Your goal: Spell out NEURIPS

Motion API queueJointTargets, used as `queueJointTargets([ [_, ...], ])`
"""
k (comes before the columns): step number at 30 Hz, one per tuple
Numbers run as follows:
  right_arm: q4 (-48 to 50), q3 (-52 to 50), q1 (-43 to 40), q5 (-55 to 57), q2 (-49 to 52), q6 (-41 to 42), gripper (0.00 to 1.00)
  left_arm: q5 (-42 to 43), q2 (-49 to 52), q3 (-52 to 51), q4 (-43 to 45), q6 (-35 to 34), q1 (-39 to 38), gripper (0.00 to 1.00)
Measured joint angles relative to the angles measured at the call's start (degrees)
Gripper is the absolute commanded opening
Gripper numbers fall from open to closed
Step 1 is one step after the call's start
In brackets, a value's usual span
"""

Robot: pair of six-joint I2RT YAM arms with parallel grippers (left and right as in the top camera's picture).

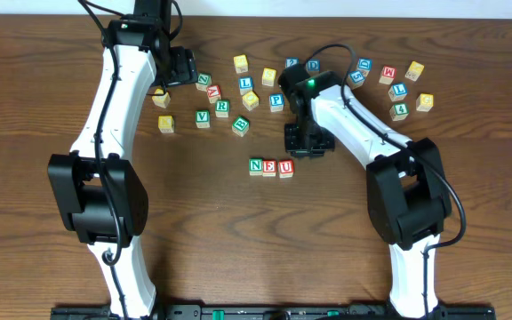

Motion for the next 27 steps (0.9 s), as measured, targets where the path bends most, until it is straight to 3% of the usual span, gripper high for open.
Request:
queueJointTargets([
  [12,-6.3,-0.2,2.4,0.0,0.0,0.0,0.22,0.0,0.0,0.0,0.0,0.0,0.0,0.84],
  [27,-7.3,-0.3,4.5,0.0,0.0,0.0,0.24,0.0,0.0,0.0,0.0,0.0,0.0,0.84],
])
